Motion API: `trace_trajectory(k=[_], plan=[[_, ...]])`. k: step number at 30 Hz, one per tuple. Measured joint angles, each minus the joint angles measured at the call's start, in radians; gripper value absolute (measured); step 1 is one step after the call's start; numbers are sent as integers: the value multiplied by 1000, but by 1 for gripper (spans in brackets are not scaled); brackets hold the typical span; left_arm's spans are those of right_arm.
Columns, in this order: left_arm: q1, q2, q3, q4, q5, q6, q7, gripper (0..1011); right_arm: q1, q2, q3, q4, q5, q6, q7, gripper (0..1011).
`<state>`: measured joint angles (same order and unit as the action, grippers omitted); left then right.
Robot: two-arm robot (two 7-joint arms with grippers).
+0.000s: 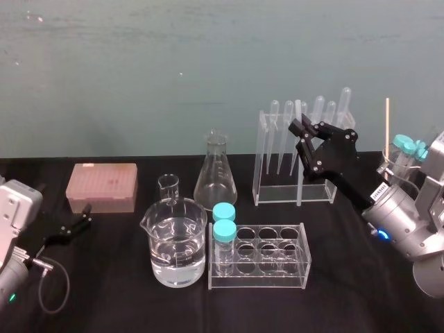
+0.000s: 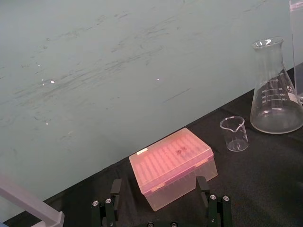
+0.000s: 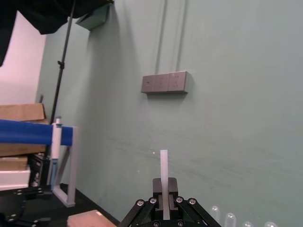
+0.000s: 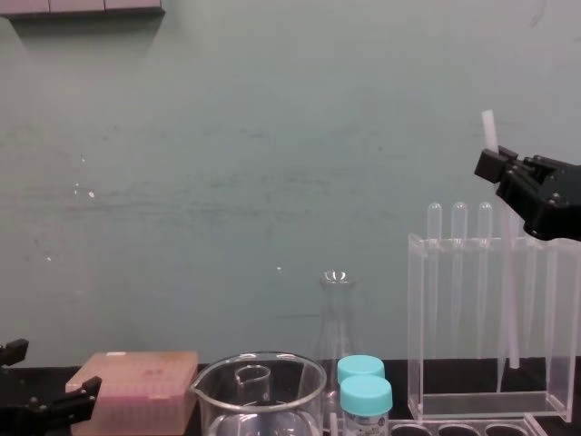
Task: Pick up the stirring rod with one hand, then place it down.
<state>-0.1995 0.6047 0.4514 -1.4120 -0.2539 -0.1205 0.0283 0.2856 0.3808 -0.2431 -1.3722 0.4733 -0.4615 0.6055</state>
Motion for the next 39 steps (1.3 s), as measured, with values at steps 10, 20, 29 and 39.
trace_trajectory(k=[10, 20, 29, 39], plan=[[0, 0, 0, 0, 0, 0, 0, 1000, 1, 14, -14, 1, 33, 28, 65, 64], [0, 0, 0, 0, 0, 0, 0, 1000, 3, 31, -40, 7, 34, 65, 80, 64], [0, 0, 0, 0, 0, 0, 0, 1000, 23, 41, -71, 38, 33, 114, 91, 64], [0, 0, 0, 0, 0, 0, 0, 1000, 55, 60, -121, 77, -1, 163, 98, 64]])
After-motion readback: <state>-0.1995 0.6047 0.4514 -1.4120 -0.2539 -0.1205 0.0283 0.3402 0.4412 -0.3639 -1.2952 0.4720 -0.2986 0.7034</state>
